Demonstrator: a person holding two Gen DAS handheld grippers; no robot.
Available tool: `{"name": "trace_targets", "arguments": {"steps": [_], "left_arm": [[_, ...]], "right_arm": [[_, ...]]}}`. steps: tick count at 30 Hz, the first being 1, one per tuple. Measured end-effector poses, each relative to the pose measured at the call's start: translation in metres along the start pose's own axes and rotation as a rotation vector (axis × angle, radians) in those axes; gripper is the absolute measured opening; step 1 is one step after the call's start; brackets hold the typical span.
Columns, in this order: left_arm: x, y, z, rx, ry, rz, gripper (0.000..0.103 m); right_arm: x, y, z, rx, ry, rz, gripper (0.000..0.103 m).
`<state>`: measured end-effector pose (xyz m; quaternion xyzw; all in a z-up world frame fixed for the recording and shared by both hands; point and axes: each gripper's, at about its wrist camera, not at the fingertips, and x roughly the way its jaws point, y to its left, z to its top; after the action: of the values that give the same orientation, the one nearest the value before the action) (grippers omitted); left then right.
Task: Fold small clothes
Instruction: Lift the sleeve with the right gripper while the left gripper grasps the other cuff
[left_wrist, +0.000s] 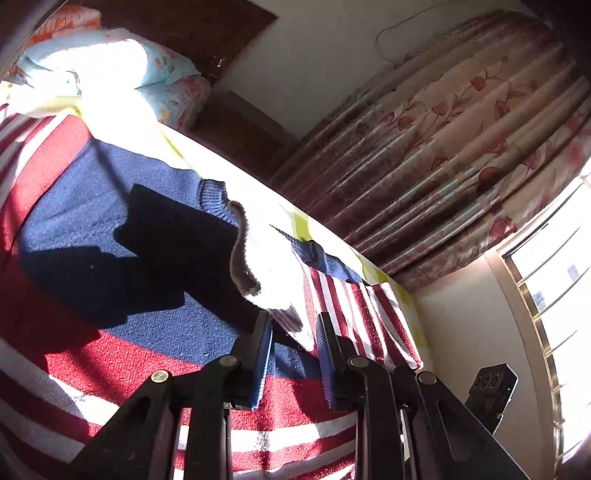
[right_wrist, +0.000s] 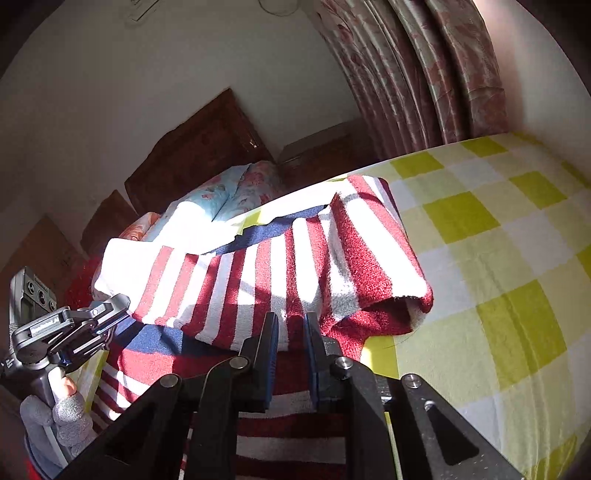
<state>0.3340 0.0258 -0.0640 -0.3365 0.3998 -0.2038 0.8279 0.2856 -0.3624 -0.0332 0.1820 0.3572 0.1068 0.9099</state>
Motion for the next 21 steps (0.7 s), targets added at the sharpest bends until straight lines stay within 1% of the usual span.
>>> {"name": "trace_targets", "arguments": {"steps": [1,3,4,5,7,9,12,14,15,16,17,19,21], "left_arm": [[-0.001,0.012,-0.003,-0.036,0.016,-0.017,0.103],[0.002,0.025,-0.001,-0.110,0.036,-0.062,0.103],[0.001,0.024,-0.002,-0.124,0.033,-0.081,0.103],[0.002,0.022,0.001,-0.115,0.028,-0.077,0.103],[0.006,0.014,0.006,-0.077,0.024,-0.040,0.103],[0.010,0.008,0.009,-0.055,0.020,-0.012,0.103],[0.012,-0.004,0.009,-0.021,0.033,0.039,0.103],[0.010,-0.007,0.006,-0.048,0.063,0.042,0.103],[0.010,-0.009,0.003,-0.053,0.065,0.068,0.103],[0.008,-0.012,0.003,-0.045,0.057,0.119,0.103],[0.008,-0.014,0.004,-0.039,0.050,0.142,0.103],[0.012,-0.013,0.010,-0.043,0.044,0.171,0.103],[0.020,-0.016,0.021,-0.037,0.045,0.188,0.103]], "right_arm": [[0.000,-0.001,0.000,0.002,0.000,0.003,0.014],[-0.004,-0.003,0.000,0.008,-0.002,0.011,0.014],[-0.005,-0.003,0.000,0.009,-0.004,0.012,0.014],[-0.005,-0.003,0.000,0.010,-0.008,0.013,0.014],[-0.010,-0.004,-0.003,0.015,-0.030,0.015,0.014],[-0.019,-0.006,-0.003,0.028,-0.079,0.027,0.014],[-0.031,-0.014,-0.002,0.076,-0.128,0.038,0.014],[-0.033,-0.022,-0.001,0.117,-0.131,0.056,0.014],[-0.034,-0.026,-0.001,0.138,-0.134,0.064,0.015],[-0.034,-0.030,-0.001,0.156,-0.134,0.069,0.016],[-0.034,-0.033,0.000,0.171,-0.132,0.074,0.018],[-0.033,-0.035,0.001,0.180,-0.124,0.077,0.019],[-0.032,-0.031,0.001,0.159,-0.121,0.070,0.019]]}}
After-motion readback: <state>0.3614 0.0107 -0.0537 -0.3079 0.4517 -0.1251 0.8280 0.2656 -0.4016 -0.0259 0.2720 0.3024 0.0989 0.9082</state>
